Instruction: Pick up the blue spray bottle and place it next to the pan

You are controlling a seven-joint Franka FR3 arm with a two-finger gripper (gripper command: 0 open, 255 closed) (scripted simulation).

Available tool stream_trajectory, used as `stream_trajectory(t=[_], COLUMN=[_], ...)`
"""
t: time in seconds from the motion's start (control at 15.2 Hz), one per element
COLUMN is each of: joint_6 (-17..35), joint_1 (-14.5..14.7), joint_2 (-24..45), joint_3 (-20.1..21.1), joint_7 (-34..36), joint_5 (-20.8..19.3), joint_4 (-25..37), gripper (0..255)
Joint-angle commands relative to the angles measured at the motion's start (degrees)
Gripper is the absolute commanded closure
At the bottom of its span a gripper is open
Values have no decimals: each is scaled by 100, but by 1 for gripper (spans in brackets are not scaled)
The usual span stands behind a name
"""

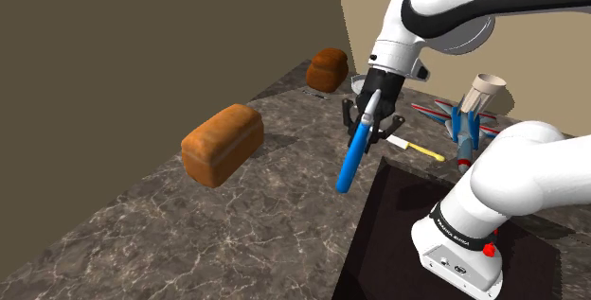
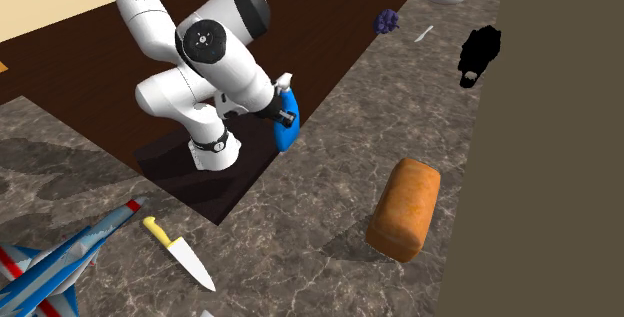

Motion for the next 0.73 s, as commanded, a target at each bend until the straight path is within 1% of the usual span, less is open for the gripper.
stream_trajectory(t=[0.0, 0.66], joint_6=[-174, -889], joint_1=[-13, -53], joint_2=[-45, -140], joint_3=[-38, -200], joint_7=[79, 396], joint_5=[-52, -237], joint_4=[143, 826], gripper=[255, 255])
